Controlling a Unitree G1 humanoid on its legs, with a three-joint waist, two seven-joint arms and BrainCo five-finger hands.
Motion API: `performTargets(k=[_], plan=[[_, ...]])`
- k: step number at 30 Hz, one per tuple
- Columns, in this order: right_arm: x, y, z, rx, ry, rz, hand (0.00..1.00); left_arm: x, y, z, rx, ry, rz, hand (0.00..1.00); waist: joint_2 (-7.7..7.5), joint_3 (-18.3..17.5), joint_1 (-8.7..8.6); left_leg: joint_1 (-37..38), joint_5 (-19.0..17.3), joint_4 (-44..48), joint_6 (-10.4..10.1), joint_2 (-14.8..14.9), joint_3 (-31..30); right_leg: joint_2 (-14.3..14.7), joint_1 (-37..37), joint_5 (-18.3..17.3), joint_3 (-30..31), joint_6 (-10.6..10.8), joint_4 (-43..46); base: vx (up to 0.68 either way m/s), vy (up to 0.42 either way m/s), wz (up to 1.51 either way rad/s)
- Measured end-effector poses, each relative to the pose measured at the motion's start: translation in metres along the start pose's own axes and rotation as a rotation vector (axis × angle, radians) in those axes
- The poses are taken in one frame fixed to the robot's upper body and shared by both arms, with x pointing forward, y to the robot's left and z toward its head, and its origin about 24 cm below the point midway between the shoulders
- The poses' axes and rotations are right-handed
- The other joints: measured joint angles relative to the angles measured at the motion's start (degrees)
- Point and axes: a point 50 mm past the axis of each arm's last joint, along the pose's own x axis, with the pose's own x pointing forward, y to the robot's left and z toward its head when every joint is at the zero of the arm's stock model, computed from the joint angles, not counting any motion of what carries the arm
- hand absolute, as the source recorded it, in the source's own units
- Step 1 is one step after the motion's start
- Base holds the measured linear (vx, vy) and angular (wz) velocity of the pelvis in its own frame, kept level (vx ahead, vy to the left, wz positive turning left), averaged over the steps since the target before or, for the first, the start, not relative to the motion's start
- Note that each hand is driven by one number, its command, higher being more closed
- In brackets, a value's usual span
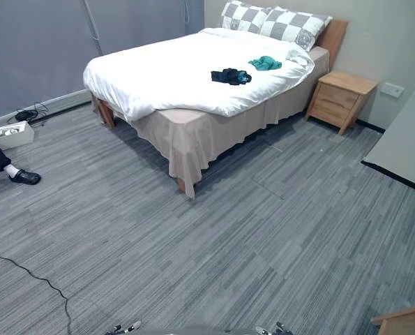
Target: Tidy the bed and pick cloth on bed and put in laundry
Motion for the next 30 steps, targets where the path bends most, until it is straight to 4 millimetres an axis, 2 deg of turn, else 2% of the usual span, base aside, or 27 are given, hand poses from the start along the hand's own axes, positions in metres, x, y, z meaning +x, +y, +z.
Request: performTargets(k=[9,11,18,27,30], plan=[[0.0016,0.0009,0.0005,0.003,0.020,0.001,0.00,0.0001,0.0006,0.0007,0.000,-0.005,0.002,0.00,-0.23,0.8,0.04,2.0,0.4,-1.4,0.2,-0.1,0.0,0.0,2.6,-0.1,-1.7,0.2,-1.8,0.06,-0.018,0.04],[0.0020,0.0006,0.0028,0.016,0.014,-0.001,0.00,0.0012,-0.0008,0.0072,0.000,-0.026,-0.002,0.00,-0.12,1.8,0.10,3.1,0.3,-1.4,0.1,0.0,0.1,0.1,3.6,-0.2,-1.7,0.4,-1.8,-0.03,-0.014,0.00],[0.0022,0.0006,0.0038,0.033,0.010,-0.004,0.00,0.0012,-0.0011,0.0076,0.006,-0.031,-0.007,0.00,-0.23,2.0,0.13,3.2,0.0,-1.3,-0.5,0.2,0.7,0.1,3.5,-0.2,-1.6,0.3,-1.8,-0.08,-0.024,-0.03],[0.0021,0.0005,0.0035,0.033,0.008,-0.004,0.00,0.0013,-0.0011,0.0041,0.019,-0.014,-0.020,0.00,-0.42,2.1,0.16,2.7,0.2,-1.4,-0.2,0.5,1.4,0.5,3.2,0.3,-1.0,0.3,-2.9,-0.03,-0.020,-0.05],[0.0021,0.0006,0.0035,0.033,0.008,-0.004,0.00,0.0013,-0.0010,0.0030,0.019,-0.010,-0.020,0.00,-0.41,2.1,0.16,3.0,0.2,-1.4,-0.1,0.6,1.6,0.7,3.3,0.8,-0.5,-0.4,-3.0,0.03,-0.020,-0.09]])
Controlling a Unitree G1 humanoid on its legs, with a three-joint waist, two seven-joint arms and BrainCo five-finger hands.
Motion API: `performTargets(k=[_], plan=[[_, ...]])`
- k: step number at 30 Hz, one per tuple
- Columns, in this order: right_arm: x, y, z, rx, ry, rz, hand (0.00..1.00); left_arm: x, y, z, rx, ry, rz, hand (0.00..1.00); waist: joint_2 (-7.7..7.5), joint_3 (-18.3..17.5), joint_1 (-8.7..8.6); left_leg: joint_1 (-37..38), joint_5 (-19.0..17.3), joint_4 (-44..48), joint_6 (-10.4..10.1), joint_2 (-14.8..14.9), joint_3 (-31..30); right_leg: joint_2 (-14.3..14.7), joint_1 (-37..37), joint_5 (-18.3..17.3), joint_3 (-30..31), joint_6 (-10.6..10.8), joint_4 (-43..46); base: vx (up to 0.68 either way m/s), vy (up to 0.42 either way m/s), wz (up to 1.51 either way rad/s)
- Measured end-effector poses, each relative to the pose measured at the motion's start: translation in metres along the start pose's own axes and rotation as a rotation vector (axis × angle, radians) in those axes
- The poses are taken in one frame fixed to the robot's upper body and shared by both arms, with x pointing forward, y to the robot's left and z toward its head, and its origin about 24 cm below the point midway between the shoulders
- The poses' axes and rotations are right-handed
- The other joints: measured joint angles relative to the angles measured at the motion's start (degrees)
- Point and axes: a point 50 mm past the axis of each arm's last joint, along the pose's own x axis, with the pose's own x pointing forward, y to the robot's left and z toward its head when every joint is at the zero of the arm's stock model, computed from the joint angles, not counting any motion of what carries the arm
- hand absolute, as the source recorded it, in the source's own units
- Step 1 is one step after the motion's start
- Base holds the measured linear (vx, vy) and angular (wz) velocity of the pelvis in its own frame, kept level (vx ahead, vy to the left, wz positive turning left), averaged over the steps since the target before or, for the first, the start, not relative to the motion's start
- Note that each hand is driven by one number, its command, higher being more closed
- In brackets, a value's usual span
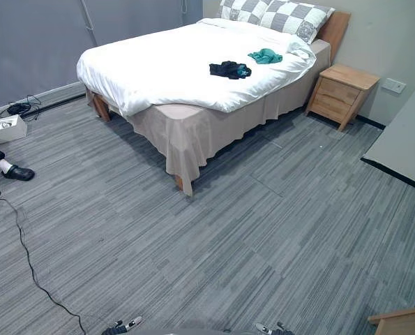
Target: Tidy the bed and pick cloth on bed and put in laundry
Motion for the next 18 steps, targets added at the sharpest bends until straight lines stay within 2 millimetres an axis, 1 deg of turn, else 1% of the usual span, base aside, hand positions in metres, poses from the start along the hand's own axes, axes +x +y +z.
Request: performTargets(k=[3,4,5,6,7,8,9,10,11,12,13,14,15,16,17,18], plan=[[0.000,0.000,0.000,0.000,0.003,0.000,0.00,0.000,0.000,0.000,0.000,0.001,0.000,0.00,-0.35,0.2,-0.02,0.6,0.0,-0.7,0.0,0.1,0.1,0.1,0.0,-0.4,0.2,0.2,0.5,0.01,-0.028,-0.05],[0.000,0.001,0.002,-0.001,-0.001,0.003,0.00,0.000,0.000,0.001,0.001,-0.002,0.000,0.00,-0.48,0.6,0.00,0.6,-0.2,-0.7,0.0,0.0,0.3,-0.1,-1.9,-2.7,0.1,0.5,4.4,0.00,0.000,0.00],[0.001,0.003,0.005,-0.001,-0.008,0.007,0.00,0.001,0.001,0.004,0.005,-0.007,0.000,0.00,-0.81,1.5,-0.08,0.5,-1.1,0.0,0.6,-0.4,0.7,-0.8,-4.8,-6.0,-0.1,2.2,10.8,-0.04,-0.007,0.01],[0.001,0.003,0.006,-0.002,-0.012,0.009,0.00,0.001,0.002,0.006,0.008,-0.012,0.001,0.00,-1.06,2.1,-0.05,0.3,-1.7,0.7,0.9,-0.7,0.6,-1.4,-6.5,-7.7,-0.2,4.1,14.8,-0.06,0.000,-0.08],[0.002,0.004,0.010,0.002,-0.021,0.007,0.00,0.002,0.002,0.010,0.008,-0.023,0.002,0.00,-1.30,3.0,0.23,-0.9,-3.0,1.8,1.2,-1.2,0.7,-2.7,-11.2,-9.5,-1.1,6.7,24.7,-0.08,-0.004,-0.14],[0.002,0.006,0.012,0.004,-0.031,0.013,0.00,0.003,0.003,0.012,0.009,-0.027,0.003,0.00,-1.49,3.3,0.18,-1.6,-3.7,3.0,1.5,-1.3,0.8,-3.4,-14.5,-9.6,-1.4,6.9,30.6,-0.09,-0.006,-0.13],[0.002,0.008,0.020,0.005,-0.065,0.019,0.00,0.003,0.007,0.015,0.006,-0.033,0.014,0.00,-1.95,4.8,0.11,-1.9,-5.1,5.5,1.8,-1.7,0.8,-5.1,-20.3,-8.4,-1.8,6.6,42.4,-0.05,-0.010,0.02],[0.002,0.011,0.022,0.018,-0.074,0.025,0.00,0.003,0.010,0.016,-0.007,-0.034,0.022,0.00,-2.27,6.0,-0.10,-1.5,-6.2,7.2,1.7,-1.7,0.6,-6.2,-23.4,-8.6,-2.1,6.3,49.0,0.06,-0.007,0.09],[0.002,0.015,0.017,0.046,-0.063,0.031,0.00,0.003,0.012,0.017,-0.012,-0.037,0.027,0.00,-2.91,6.8,-0.08,-0.3,-6.8,8.3,2.3,-1.2,0.4,-7.6,-25.2,-9.5,-2.3,6.4,52.9,0.10,-0.008,0.16],[0.002,0.015,0.013,0.072,-0.053,0.029,0.00,0.003,0.013,0.016,-0.024,-0.036,0.031,0.00,-3.00,6.8,0.03,0.2,-7.4,8.6,2.1,-0.6,0.0,-8.3,-25.4,-10.0,-2.9,6.9,51.7,0.16,-0.029,0.20],[0.001,0.015,0.010,0.102,-0.045,0.021,0.00,0.003,0.013,0.016,-0.035,-0.037,0.031,0.00,-2.90,6.8,0.08,0.8,-8.2,8.9,1.5,0.7,-0.3,-8.8,-25.1,-10.0,-4.1,6.8,45.8,0.12,-0.057,0.17],[0.001,0.014,0.010,0.106,-0.044,0.019,0.00,0.003,0.013,0.016,-0.040,-0.038,0.030,0.00,-2.82,6.9,0.08,0.7,-8.7,9.1,1.0,1.3,-0.4,-9.0,-25.2,-9.8,-4.8,6.6,41.5,0.28,-0.161,0.05],[0.002,0.014,0.011,0.114,-0.047,0.018,0.00,0.003,0.012,0.017,-0.044,-0.039,0.028,0.00,-2.56,7.0,0.05,0.9,-9.5,9.4,-0.1,2.9,-0.4,-8.9,-25.3,-8.2,-6.5,5.6,31.6,0.29,-0.178,-0.10],[0.002,0.014,0.013,0.125,-0.052,0.019,0.00,0.003,0.012,0.018,-0.040,-0.042,0.022,0.00,-2.48,7.1,0.06,0.6,-10.3,9.9,-1.2,4.1,-0.2,-8.5,-25.1,-5.2,-7.9,5.1,22.7,0.33,-0.200,-0.15],[0.002,0.015,0.012,0.134,-0.050,0.020,0.00,0.003,0.012,0.018,-0.036,-0.045,0.019,0.00,-2.53,7.1,0.14,0.4,-11.1,10.5,-2.0,4.6,0.0,-8.4,-25.0,-2.9,-8.6,5.0,17.1,0.39,-0.285,-0.20],[0.001,0.014,0.007,0.165,-0.036,0.016,0.00,0.003,0.013,0.018,-0.044,-0.040,0.021,0.00,-2.65,7.4,0.19,1.2,-13.5,12.1,-3.6,5.3,0.6,-9.0,-23.6,0.7,-9.0,5.5,8.7,0.41,-0.321,-0.27]])
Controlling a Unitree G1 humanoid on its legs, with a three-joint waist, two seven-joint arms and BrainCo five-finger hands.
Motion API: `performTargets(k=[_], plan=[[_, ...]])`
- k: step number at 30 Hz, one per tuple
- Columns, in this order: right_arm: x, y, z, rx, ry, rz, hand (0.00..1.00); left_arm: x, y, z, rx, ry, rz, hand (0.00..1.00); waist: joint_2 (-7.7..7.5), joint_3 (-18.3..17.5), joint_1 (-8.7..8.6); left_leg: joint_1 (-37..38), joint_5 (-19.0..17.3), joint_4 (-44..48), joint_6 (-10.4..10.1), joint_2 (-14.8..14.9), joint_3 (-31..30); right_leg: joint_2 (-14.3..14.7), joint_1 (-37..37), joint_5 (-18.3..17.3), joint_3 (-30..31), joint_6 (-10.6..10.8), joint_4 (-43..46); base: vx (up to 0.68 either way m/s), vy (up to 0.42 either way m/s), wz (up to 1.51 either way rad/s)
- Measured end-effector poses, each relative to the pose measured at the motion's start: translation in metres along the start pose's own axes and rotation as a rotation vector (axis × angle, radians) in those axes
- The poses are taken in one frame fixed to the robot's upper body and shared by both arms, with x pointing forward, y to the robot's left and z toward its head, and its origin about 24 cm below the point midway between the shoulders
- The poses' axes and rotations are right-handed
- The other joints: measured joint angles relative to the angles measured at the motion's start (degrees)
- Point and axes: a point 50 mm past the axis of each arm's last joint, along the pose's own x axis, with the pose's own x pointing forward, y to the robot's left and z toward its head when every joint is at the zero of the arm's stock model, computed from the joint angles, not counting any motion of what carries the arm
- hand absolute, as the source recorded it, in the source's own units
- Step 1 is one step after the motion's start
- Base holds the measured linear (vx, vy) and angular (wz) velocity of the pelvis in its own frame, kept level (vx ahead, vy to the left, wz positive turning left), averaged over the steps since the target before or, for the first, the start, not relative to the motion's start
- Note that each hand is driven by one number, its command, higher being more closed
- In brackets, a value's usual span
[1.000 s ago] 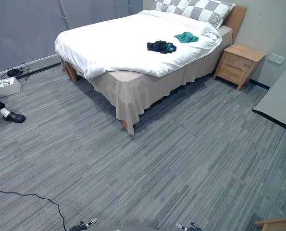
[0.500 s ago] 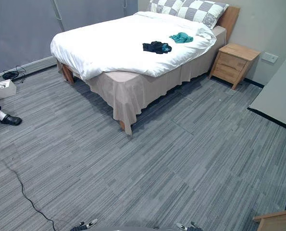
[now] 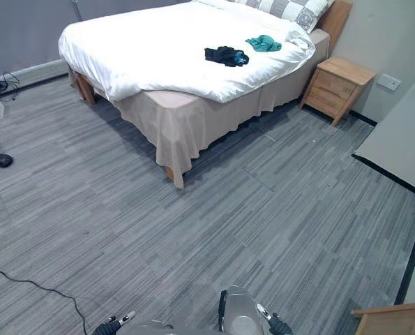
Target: Tidy the bed and pick cloth on bed and put in laundry
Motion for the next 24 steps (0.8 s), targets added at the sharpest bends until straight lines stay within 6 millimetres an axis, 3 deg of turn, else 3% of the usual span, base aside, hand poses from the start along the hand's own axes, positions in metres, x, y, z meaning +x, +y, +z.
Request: performTargets(k=[1,2,3,4,5,6,8,9,10,11,12,14,15,16,17,18,19,20,21,22,23,24], plan=[[-0.002,-0.006,-0.006,0.032,0.017,-0.019,0.00,0.000,-0.005,0.000,-0.022,0.011,-0.007,0.00,0.75,0.6,-0.05,2.3,-2.9,1.4,-1.0,1.0,0.6,-0.4,0.7,4.4,-1.1,-0.3,0.9,0.53,-0.410,-0.26],[-0.002,-0.011,-0.004,0.039,0.011,-0.032,0.00,0.000,-0.010,0.001,-0.027,0.011,-0.018,0.00,1.79,0.9,-0.27,3.8,-4.1,1.4,-0.9,2.2,0.9,0.0,0.5,4.9,-2.2,-0.5,4.2,0.47,-0.338,-0.17],[-0.003,-0.018,0.000,0.047,-0.006,-0.050,0.00,0.001,-0.019,0.002,-0.027,0.008,-0.038,0.00,4.35,0.9,-0.95,5.8,-6.1,0.6,0.9,4.2,1.2,0.6,-2.0,2.7,-3.7,-2.0,12.3,0.57,-0.397,-0.01],[-0.005,-0.025,-0.002,0.056,-0.009,-0.066,0.00,0.000,-0.024,0.001,-0.030,0.008,-0.049,0.00,5.67,0.0,-1.90,7.5,-7.8,-0.6,5.1,5.7,0.9,1.3,-3.9,-0.6,-4.9,-5.0,18.2,0.49,-0.333,0.06],[-0.005,-0.029,-0.002,0.064,-0.009,-0.078,0.00,0.000,-0.025,-0.001,-0.032,0.015,-0.052,0.00,6.62,-0.6,-2.04,8.0,-7.0,1.1,5.6,6.2,0.5,2.5,-4.0,-2.5,-5.4,-6.4,19.3,0.58,-0.336,-0.13],[-0.005,-0.030,-0.001,0.078,-0.006,-0.087,0.00,0.000,-0.027,0.001,-0.034,0.003,-0.057,0.00,7.60,-1.0,-1.70,6.4,-4.1,8.3,3.1,7.1,-0.1,4.0,-3.6,-4.5,-5.3,-8.4,20.7,0.59,-0.369,-0.32],[-0.004,-0.028,-0.004,0.063,0.009,-0.082,0.00,0.000,-0.022,0.007,-0.040,-0.035,-0.045,0.00,6.67,-1.0,-1.86,-1.1,7.2,29.0,0.5,11.1,-1.7,6.6,1.6,-8.4,-5.3,-9.7,19.6,0.64,-0.382,-0.29],[-0.004,-0.029,-0.004,0.057,0.009,-0.084,0.00,0.000,-0.022,0.007,-0.044,-0.041,-0.046,0.00,6.59,-0.8,-1.93,-3.9,7.5,36.2,-0.2,12.5,-2.0,7.9,3.6,-8.8,-5.2,-9.8,18.2,0.58,-0.278,-0.12],[-0.004,-0.031,-0.002,0.034,0.006,-0.086,0.00,0.000,-0.020,0.009,-0.049,-0.052,-0.044,0.00,6.80,-0.8,-1.83,-8.8,6.9,49.1,0.3,14.6,-2.0,10.0,8.2,-9.2,-4.9,-10.0,14.4,0.58,-0.222,-0.05],[-0.003,-0.029,-0.003,0.008,0.020,-0.079,0.00,0.000,-0.016,0.010,-0.052,-0.061,-0.036,0.00,6.10,-0.5,-1.69,-12.9,5.9,55.9,1.0,14.4,-1.7,11.3,13.7,-9.2,-4.6,-10.0,9.9,0.58,-0.204,-0.02],[-0.003,-0.026,-0.002,-0.008,0.022,-0.070,0.00,0.000,-0.014,0.011,-0.056,-0.065,-0.037,0.00,5.41,-0.4,-1.63,-14.9,5.4,56.7,1.0,13.5,-1.5,11.5,16.1,-9.3,-4.5,-10.1,8.0,0.54,-0.161,0.04],[0.001,-0.018,0.006,-0.063,0.002,-0.040,0.00,0.000,-0.012,0.015,-0.062,-0.090,-0.039,0.00,3.91,-0.2,0.18,-23.5,1.4,47.1,0.2,6.4,-0.3,11.1,22.6,-9.0,-3.0,-10.5,2.2,0.48,-0.132,-0.29],[0.001,-0.017,0.010,-0.064,-0.009,-0.036,0.00,-0.001,-0.015,0.014,-0.074,-0.093,-0.046,0.00,3.77,0.1,0.86,-24.8,1.1,42.1,0.3,4.9,1.1,10.9,24.0,-9.0,-2.4,-10.4,1.5,0.47,-0.074,-0.66],[0.003,-0.012,0.019,-0.069,-0.035,-0.024,0.00,-0.001,-0.013,0.013,-0.100,-0.098,-0.039,0.00,3.26,0.5,1.64,-25.5,1.8,29.2,0.1,2.5,5.7,10.1,26.8,-9.4,-1.5,-9.7,-0.5,0.48,-0.025,-0.48],[0.003,-0.012,0.022,-0.068,-0.046,-0.022,0.00,-0.001,-0.013,0.012,-0.103,-0.096,-0.038,0.00,3.13,0.5,1.69,-25.5,2.9,22.2,-0.3,1.4,8.6,9.9,28.4,-9.8,-1.7,-9.3,-1.8,0.61,0.018,-0.31],[0.003,-0.011,0.025,-0.076,-0.064,-0.017,0.00,-0.002,-0.014,0.008,-0.103,-0.087,-0.038,0.00,3.48,0.6,1.60,-25.7,6.8,10.1,0.5,-0.4,14.4,10.0,32.5,-10.4,-2.0,-8.3,-4.9,0.52,0.051,0.01],[0.003,-0.012,0.028,-0.080,-0.075,-0.009,0.00,-0.002,-0.016,0.008,-0.106,-0.083,-0.042,0.00,4.09,0.7,1.50,-26.6,9.1,3.5,1.7,-1.4,18.7,10.7,36.7,-11.1,-2.1,-7.2,-8.2,0.55,0.101,0.08],[0.003,-0.012,0.029,-0.082,-0.080,-0.007,0.00,-0.002,-0.016,0.008,-0.106,-0.082,-0.043,0.00,4.23,0.7,1.53,-27.3,9.2,2.1,2.1,-1.6,20.5,11.0,38.6,-11.8,-2.4,-6.7,-9.3,0.59,0.136,0.10],[0.003,-0.012,0.027,-0.084,-0.075,-0.006,0.00,-0.002,-0.016,0.006,-0.108,-0.076,-0.042,0.00,4.28,0.6,1.83,-28.9,8.7,1.4,3.3,-1.7,23.4,11.3,41.4,-13.7,-2.8,-5.5,-9.9,0.62,0.148,0.02],[0.003,-0.011,0.026,-0.082,-0.069,-0.003,0.00,-0.002,-0.014,0.005,-0.110,-0.072,-0.038,0.00,3.67,0.4,2.55,-29.4,12.8,3.2,10.1,-1.9,23.8,10.7,42.5,-15.1,-3.1,-4.4,-9.2,0.70,0.155,0.05],[0.003,-0.009,0.025,-0.090,-0.069,0.001,0.00,-0.002,-0.015,0.005,-0.111,-0.066,-0.041,0.00,3.79,-0.2,2.81,-29.6,15.1,4.3,13.2,-2.3,24.7,9.9,41.9,-15.4,-3.4,-3.9,-6.5,0.73,0.173,0.28],[0.003,-0.008,0.031,-0.103,-0.080,0.006,0.00,-0.001,-0.015,0.010,-0.115,-0.069,-0.040,0.00,3.11,-0.4,2.61,-29.4,15.8,4.1,13.3,-3.6,25.6,7.5,36.9,-15.8,-5.0,-2.5,4.0,0.74,0.193,0.49]])
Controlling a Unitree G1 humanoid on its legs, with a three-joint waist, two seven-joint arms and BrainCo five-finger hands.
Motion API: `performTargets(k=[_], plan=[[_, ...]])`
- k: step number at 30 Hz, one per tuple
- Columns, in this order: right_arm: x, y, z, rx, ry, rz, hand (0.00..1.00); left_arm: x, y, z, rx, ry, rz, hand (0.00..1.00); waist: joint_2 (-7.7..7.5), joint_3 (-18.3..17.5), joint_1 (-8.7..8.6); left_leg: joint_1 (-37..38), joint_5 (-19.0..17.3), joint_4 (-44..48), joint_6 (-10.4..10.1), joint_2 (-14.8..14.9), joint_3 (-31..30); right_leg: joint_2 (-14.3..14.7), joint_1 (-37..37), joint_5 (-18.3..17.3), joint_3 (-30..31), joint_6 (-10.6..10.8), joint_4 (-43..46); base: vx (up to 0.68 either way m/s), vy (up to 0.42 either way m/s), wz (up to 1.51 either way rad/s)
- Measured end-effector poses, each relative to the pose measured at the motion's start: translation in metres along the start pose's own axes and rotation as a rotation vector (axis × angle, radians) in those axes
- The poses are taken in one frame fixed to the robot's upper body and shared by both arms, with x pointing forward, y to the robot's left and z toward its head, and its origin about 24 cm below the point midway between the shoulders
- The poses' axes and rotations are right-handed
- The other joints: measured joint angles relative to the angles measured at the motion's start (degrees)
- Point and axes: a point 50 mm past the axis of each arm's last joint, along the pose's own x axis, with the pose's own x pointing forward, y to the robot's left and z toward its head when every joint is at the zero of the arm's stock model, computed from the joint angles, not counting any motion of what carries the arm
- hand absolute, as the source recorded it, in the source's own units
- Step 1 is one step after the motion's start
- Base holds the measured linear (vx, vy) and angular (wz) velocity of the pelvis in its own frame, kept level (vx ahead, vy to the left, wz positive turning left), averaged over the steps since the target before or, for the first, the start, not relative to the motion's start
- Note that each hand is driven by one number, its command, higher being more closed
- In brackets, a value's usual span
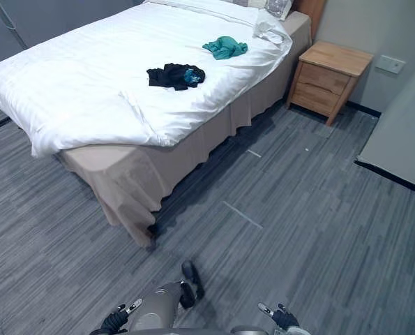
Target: Tidy the bed and pick cloth on bed and put in laundry
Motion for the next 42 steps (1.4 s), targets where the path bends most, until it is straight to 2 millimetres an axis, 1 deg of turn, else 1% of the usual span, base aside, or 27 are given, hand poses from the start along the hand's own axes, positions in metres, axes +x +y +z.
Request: performTargets(k=[1,2,3,4,5,8,10,12,14,15,17,18,19,20,23,27,28,29,30,32,33,34,35,36,38,40,42], plan=[[0.000,0.001,0.001,-0.004,0.000,0.003,0.00,0.001,0.001,0.002,-0.006,0.006,0.005,0.00,-0.35,-0.1,0.13,1.2,-0.4,-1.5,0.7,-1.5,0.4,-2.7,-4.3,0.6,-0.4,2.0,11.2,0.69,0.249,0.53],[0.001,0.004,0.001,-0.005,0.005,0.012,0.00,0.001,0.005,0.000,-0.013,0.021,0.017,0.00,-1.49,0.0,0.28,3.3,-0.6,-2.6,2.5,-3.4,0.4,-6.1,-9.0,2.8,0.0,6.6,23.7,0.65,0.258,0.42],[0.004,0.012,0.005,-0.008,0.006,0.034,0.00,0.001,0.011,-0.001,-0.012,0.036,0.034,0.00,-2.97,0.1,0.41,6.0,-2.1,-2.0,4.5,-5.8,-0.8,-10.9,-13.6,4.0,-0.6,8.7,36.0,0.73,0.270,0.54],[0.005,0.014,0.012,-0.016,-0.013,0.048,0.00,0.001,0.011,-0.001,-0.011,0.038,0.034,0.00,-2.88,0.2,0.07,9.2,-3.7,-2.0,4.2,-6.9,-3.3,-13.8,-16.0,3.2,-2.3,7.7,41.5,0.58,0.187,0.58],[0.005,0.015,0.014,-0.020,-0.023,0.053,0.00,0.001,0.009,-0.001,-0.012,0.035,0.032,0.00,-2.57,0.3,-0.09,10.9,-4.1,-2.1,3.7,-7.0,-4.9,-14.4,-16.9,2.7,-3.1,7.2,42.0,0.52,0.133,0.74],[0.005,0.017,0.022,0.004,-0.073,0.055,0.00,0.004,0.000,0.012,0.026,-0.009,-0.013,0.00,-0.17,0.5,-1.28,19.8,-5.1,-7.1,1.8,-6.5,-15.4,-11.1,-21.4,-0.1,-3.9,7.1,30.2,0.48,0.000,1.17],[0.004,0.013,0.017,0.059,-0.069,0.039,0.00,0.007,-0.005,0.027,0.042,-0.043,-0.027,0.00,-0.49,0.3,-1.33,21.4,-6.3,-8.1,0.0,-6.6,-21.5,-9.6,-25.6,0.4,0.4,7.1,21.0,0.30,-0.138,1.64],[0.001,0.009,0.004,0.138,-0.047,0.008,0.00,0.008,-0.015,0.036,0.031,-0.063,-0.049,0.00,-0.40,0.3,-1.48,21.3,-7.4,-7.9,-1.1,-6.6,-28.0,-7.8,-28.4,3.2,8.2,6.6,12.3,0.32,-0.162,1.84],[-0.005,0.003,-0.019,0.173,0.009,-0.025,0.00,0.007,-0.016,0.031,-0.079,-0.056,-0.034,0.00,-0.80,-1.0,-1.11,22.8,-8.9,-6.9,-3.1,-6.0,-31.3,-6.9,-29.6,9.0,16.0,6.7,5.8,0.41,-0.179,1.43],[-0.006,0.002,-0.024,0.173,0.026,-0.028,0.00,0.006,-0.014,0.026,-0.096,-0.048,-0.025,0.00,-0.94,-1.8,-1.04,22.8,-9.1,-6.2,-3.3,-5.8,-31.3,-6.7,-29.4,10.5,16.2,6.4,4.5,0.41,-0.188,1.05],[-0.008,0.008,-0.035,0.173,0.070,-0.018,0.00,0.003,-0.008,0.016,-0.147,-0.036,-0.001,0.00,-2.56,-4.3,-0.99,23.1,-11.1,-3.8,-6.7,-5.5,-30.6,-5.9,-27.5,19.7,15.6,3.0,-1.9,0.42,-0.231,0.75],[-0.008,0.009,-0.038,0.164,0.087,-0.012,0.00,0.003,-0.007,0.015,-0.161,-0.036,0.005,0.00,-3.27,-4.7,-0.93,23.2,-11.9,-3.0,-7.8,-5.7,-30.5,-5.8,-27.0,23.1,15.3,2.2,-3.2,0.41,-0.288,0.38],[-0.009,0.008,-0.041,0.139,0.114,-0.009,0.00,0.003,-0.008,0.014,-0.190,-0.032,0.013,0.00,-3.36,-5.5,-0.16,23.0,-13.5,-1.1,-10.0,-5.2,-30.4,-5.7,-25.8,23.1,13.4,1.5,-4.5,0.31,-0.247,0.09],[-0.009,0.005,-0.041,0.133,0.120,-0.015,0.00,0.002,-0.011,0.012,-0.208,-0.027,0.015,0.00,-2.91,-6.0,0.32,23.0,-14.0,-0.3,-10.8,-4.3,-30.2,-4.9,-25.0,23.0,13.3,1.3,-5.5,0.30,-0.260,-0.01],[-0.010,-0.006,-0.040,0.124,0.139,-0.031,0.00,0.000,-0.019,0.003,-0.268,-0.017,0.032,0.00,0.03,-7.2,0.09,23.6,-14.2,-0.8,-11.3,-1.5,-29.1,-2.7,-22.5,22.5,11.2,0.4,-8.6,0.19,-0.192,0.13],[-0.010,-0.010,-0.039,0.117,0.167,-0.030,0.00,-0.001,-0.015,0.012,-0.301,-0.116,0.128,0.00,0.88,-7.4,0.13,24.2,-13.2,-1.9,-12.8,-0.1,-27.5,-2.2,-20.1,21.2,7.9,-0.7,-10.4,0.08,-0.168,0.44],[-0.010,-0.010,-0.041,0.122,0.175,-0.030,0.00,-0.003,-0.006,0.028,-0.301,-0.202,0.181,0.00,0.75,-7.4,0.05,24.1,-13.2,-1.8,-12.8,0.2,-26.0,-2.5,-19.3,20.0,6.4,-0.8,-10.3,-0.09,-0.118,0.84],[-0.011,-0.009,-0.042,0.110,0.181,-0.023,0.00,-0.010,0.011,0.065,-0.274,-0.386,0.261,0.00,0.10,-7.4,0.00,23.8,-13.3,-1.9,-12.7,0.6,-22.5,-3.4,-18.5,18.2,4.2,-0.8,-10.2,-0.09,-0.118,0.86],[-0.011,-0.008,-0.042,0.106,0.182,-0.020,0.00,-0.015,0.019,0.083,-0.258,-0.470,0.291,0.00,0.16,-7.4,0.01,23.8,-13.4,-2.0,-12.5,1.0,-21.4,-3.5,-18.5,18.1,3.3,-0.8,-10.2,-0.19,-0.109,0.75],[-0.012,-0.012,-0.040,0.098,0.168,-0.023,0.00,-0.052,0.053,0.155,-0.164,-0.839,0.405,0.00,1.00,-7.1,-0.44,22.9,-12.9,-2.0,-12.6,2.3,-18.5,-3.8,-18.6,17.8,2.0,-0.9,-9.3,-0.17,-0.064,0.38],[-0.012,-0.013,-0.041,0.100,0.168,-0.023,0.00,-0.064,0.059,0.171,-0.142,-0.926,0.425,0.00,0.95,-7.1,-0.65,22.8,-12.7,-2.1,-12.5,2.3,-18.4,-3.9,-18.6,17.7,1.8,-0.9,-9.3,-0.12,-0.027,0.21],[-0.013,-0.013,-0.043,0.120,0.165,-0.026,0.00,-0.106,0.071,0.213,-0.092,-1.183,0.467,0.00,1.00,-7.2,-1.03,22.5,-12.2,-2.8,-12.6,2.2,-17.9,-4.1,-19.0,17.9,1.8,-1.0,-9.3,-0.11,-0.022,0.10],[-0.014,-0.014,-0.045,0.127,0.168,-0.030,0.00,-0.123,0.071,0.227,-0.070,-1.278,0.469,0.00,1.00,-7.4,-1.04,22.3,-12.0,-3.3,-12.7,2.1,-17.7,-4.2,-19.8,18.0,1.8,-1.1,-9.3,-0.15,-0.032,0.06],[-0.017,-0.017,-0.052,0.135,0.181,-0.041,0.00,-0.157,0.067,0.253,-0.031,-1.473,0.457,0.00,1.26,-8.4,-1.05,21.2,-11.2,-4.1,-12.7,2.0,-17.0,-4.3,-21.0,18.1,2.0,-1.2,-9.3,-0.08,-0.021,-0.01],[-0.019,-0.019,-0.055,0.156,0.183,-0.048,0.00,-0.187,0.059,0.273,-0.001,-1.638,0.427,0.00,1.15,-8.7,-1.23,21.0,-10.0,-5.2,-12.8,1.9,-16.3,-4.3,-21.8,18.5,2.6,-1.3,-9.4,-0.03,-0.019,-0.12],[-0.020,-0.022,-0.056,0.172,0.175,-0.057,0.00,-0.203,0.044,0.291,0.023,-1.745,0.342,0.00,2.13,-9.2,-1.62,21.0,-8.7,-6.6,-13.2,1.8,-15.0,-3.8,-22.7,19.8,3.6,-1.7,-10.4,-0.02,-0.031,-0.27],[-0.019,-0.022,-0.054,0.172,0.162,-0.054,0.00,-0.210,0.027,0.305,0.072,-1.781,0.255,0.00,2.32,-9.2,-3.05,21.0,-7.7,-7.4,-13.0,2.0,-14.4,-3.4,-23.1,20.1,4.1,-1.9,-10.4,-0.01,-0.044,-0.20]])
